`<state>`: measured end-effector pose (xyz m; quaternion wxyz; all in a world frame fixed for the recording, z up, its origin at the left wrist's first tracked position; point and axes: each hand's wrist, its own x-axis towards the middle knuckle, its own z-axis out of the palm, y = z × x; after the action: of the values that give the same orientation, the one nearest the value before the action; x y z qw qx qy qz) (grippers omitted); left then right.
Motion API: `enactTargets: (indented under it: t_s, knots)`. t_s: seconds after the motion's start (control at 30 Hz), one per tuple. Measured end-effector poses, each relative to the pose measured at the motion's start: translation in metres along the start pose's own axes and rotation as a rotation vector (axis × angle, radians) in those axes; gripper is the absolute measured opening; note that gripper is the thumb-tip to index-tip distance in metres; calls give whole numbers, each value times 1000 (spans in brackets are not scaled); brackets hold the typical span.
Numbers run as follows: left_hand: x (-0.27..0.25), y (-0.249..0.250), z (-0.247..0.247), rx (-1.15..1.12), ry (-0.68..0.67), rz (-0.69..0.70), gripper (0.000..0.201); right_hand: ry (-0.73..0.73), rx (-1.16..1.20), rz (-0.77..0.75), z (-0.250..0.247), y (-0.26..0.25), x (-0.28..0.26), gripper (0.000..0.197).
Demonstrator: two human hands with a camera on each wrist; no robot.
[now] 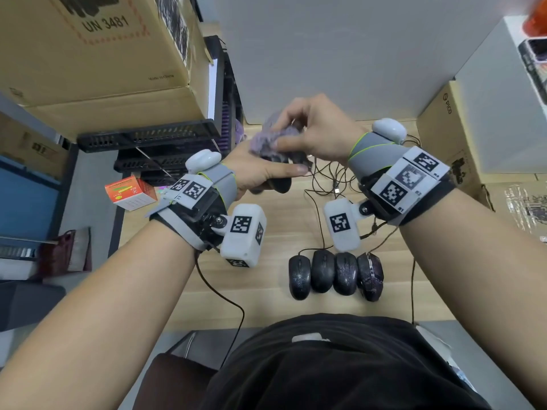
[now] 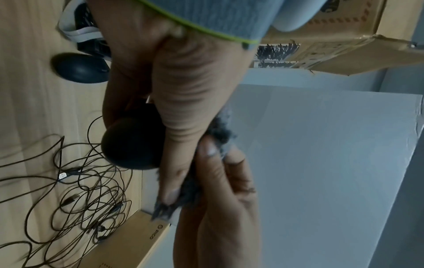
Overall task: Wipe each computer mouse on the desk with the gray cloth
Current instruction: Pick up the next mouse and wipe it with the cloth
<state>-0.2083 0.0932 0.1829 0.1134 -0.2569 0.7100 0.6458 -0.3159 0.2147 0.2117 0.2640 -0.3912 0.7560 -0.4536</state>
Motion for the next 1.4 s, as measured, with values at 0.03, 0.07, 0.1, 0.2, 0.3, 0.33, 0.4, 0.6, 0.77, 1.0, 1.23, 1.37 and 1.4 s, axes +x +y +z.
enactTargets:
  t_s: [0.03,0.07,0.1,0.2,0.3,0.33,0.4,0.6,0.77,1.0,1.23,1.37,1.4]
  knots:
    - [-1,0,-2,6,14,-4,83,-89,-55,13,0,-1,-1,15]
    - [0,-1,-5,13,25,-13,81,-150,-90,34,-1,0,-3,12]
    - [-1,-1,-6,28,27,-15,76,-157,-98,56,-2,0,-3,11]
    - [0,-1,0,85,54,-28,72,101,-135,83,-2,0,2,8]
    - [0,2,3,129,92,-29,83,91,-299,14,-1,-7,4,16]
    - [0,1,1,114,81,-26,76,-28,-300,1,0,-9,4,17]
    - [-2,0,-4,67,47,-41,58,-190,-247,7,-1,-9,0,17]
    - [-1,-1,1,140,120,-64,92,157,-360,18,-1,-4,3,16]
    - [-5,0,-2,182,11,-9,28,-94,-431,8,6,-12,-1,17]
    - [-4,-1,3,181,70,-29,68,-1,-420,-12,5,-9,-2,15]
    - [-11,4,1,13,110,-64,78,343,-314,106,-11,15,-1,11]
    - [-11,10,0,-173,84,-25,58,338,-30,150,-9,19,-11,9]
    - [-11,11,1,-218,100,-36,56,264,64,139,-5,16,-14,11]
